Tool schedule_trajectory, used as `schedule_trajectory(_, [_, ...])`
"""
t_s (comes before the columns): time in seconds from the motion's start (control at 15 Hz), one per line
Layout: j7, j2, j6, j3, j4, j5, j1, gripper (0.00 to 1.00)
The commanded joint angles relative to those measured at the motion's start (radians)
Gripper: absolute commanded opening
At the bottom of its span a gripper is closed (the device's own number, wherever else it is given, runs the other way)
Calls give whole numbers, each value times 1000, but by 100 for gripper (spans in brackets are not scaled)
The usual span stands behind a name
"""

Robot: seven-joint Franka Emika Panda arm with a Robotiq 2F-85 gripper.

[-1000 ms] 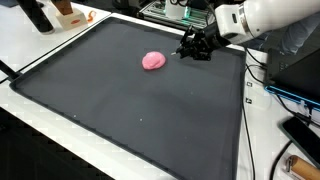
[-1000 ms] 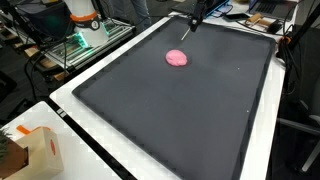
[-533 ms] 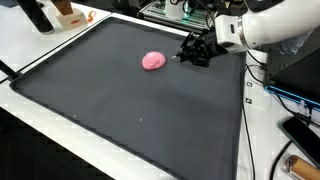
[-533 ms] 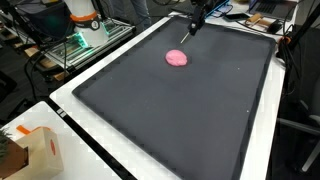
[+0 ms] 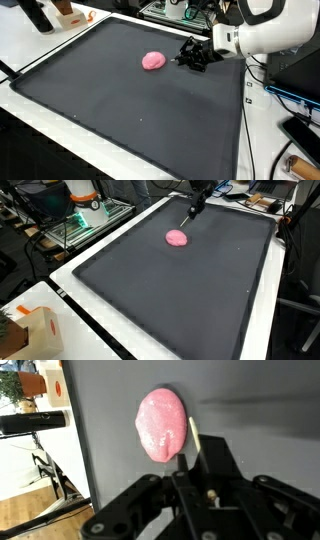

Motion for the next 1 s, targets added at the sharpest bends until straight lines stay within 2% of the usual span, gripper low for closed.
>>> schedule_trajectory(0.0, [13,35,-47,-13,37,-35,27,6])
schedule_trajectory(0.33, [-44,24,-42,-2,31,-51,17,6])
schedule_trajectory(0.93, [-207,-76,116,17,-36,-41,-51,6])
